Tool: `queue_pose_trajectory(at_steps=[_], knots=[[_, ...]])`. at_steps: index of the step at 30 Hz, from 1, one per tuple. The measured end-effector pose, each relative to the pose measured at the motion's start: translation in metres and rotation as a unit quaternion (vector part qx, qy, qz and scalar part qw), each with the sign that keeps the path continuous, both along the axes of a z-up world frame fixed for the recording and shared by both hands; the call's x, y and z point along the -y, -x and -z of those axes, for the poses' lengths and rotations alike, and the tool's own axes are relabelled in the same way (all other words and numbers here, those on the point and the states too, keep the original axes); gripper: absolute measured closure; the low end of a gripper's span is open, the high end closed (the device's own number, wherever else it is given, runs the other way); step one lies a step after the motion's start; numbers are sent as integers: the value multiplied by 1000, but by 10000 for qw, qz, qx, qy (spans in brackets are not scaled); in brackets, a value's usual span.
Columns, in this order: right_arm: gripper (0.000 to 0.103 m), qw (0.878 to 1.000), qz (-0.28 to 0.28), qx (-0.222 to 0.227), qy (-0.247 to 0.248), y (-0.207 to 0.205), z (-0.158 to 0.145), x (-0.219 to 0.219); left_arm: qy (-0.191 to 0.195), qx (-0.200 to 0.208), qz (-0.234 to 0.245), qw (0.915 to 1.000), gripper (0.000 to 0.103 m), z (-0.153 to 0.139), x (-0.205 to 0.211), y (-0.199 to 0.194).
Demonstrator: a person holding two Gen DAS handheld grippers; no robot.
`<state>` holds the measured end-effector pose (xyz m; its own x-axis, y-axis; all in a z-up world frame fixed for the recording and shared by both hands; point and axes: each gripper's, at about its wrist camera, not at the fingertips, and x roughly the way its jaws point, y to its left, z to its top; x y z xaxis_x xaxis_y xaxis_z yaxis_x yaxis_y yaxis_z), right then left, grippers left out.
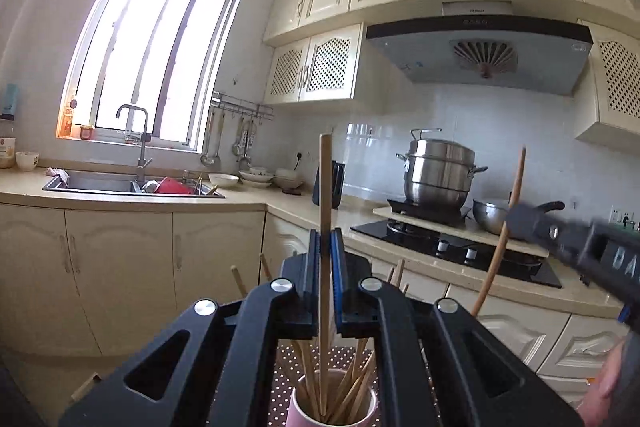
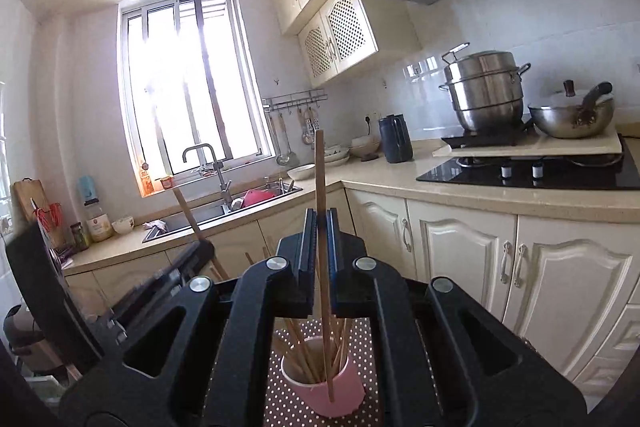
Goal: Organize utensils
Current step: 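Lift both held chopsticks and lower them into the pink cup, then open both tools to release the chopsticks into the pink cup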
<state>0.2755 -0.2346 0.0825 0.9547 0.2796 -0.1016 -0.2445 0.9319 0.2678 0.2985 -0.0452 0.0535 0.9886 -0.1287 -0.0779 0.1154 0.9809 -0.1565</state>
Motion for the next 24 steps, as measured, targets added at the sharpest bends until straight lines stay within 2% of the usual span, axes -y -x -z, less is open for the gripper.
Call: queue_pose_trajectory(at_steps=[4,7,13,16,17,18,19,22,23,24], knots=[[98,9999,-10,122,65,-10,-4,-9,17,-206,-72,9998,97,14,-2,-8],[98,9999,-69,115,56,-19,5,-15,108,-424,-48,9990,97,24,-10,-14],[98,9970,-203,-594,457,-40,47,-31,105,-735,-78,9972,97,44,-19,-24],[98,9916,-252,-1116,597,-50,75,-34,-75,-933,-7,9956,96,55,-20,-26],[98,9893,-293,-1314,569,-53,85,-33,-126,-986,21,9950,89,57,-20,-25],[97,9870,-318,-1463,579,-54,92,-33,-202,-1060,76,9941,73,62,-20,-24],[97,9846,-313,-1619,588,-56,100,-34,-226,-1074,95,9939,68,64,-21,-23],[97,9808,-348,-1848,517,-55,115,-30,-324,-1020,109,9942,65,70,-22,-12],[93,9799,-361,-1895,512,-54,118,-29,-394,-1003,43,9942,64,72,-22,-8],[80,9786,-294,-1975,503,-52,120,-27,-413,-990,18,9942,63,72,-22,-6]])
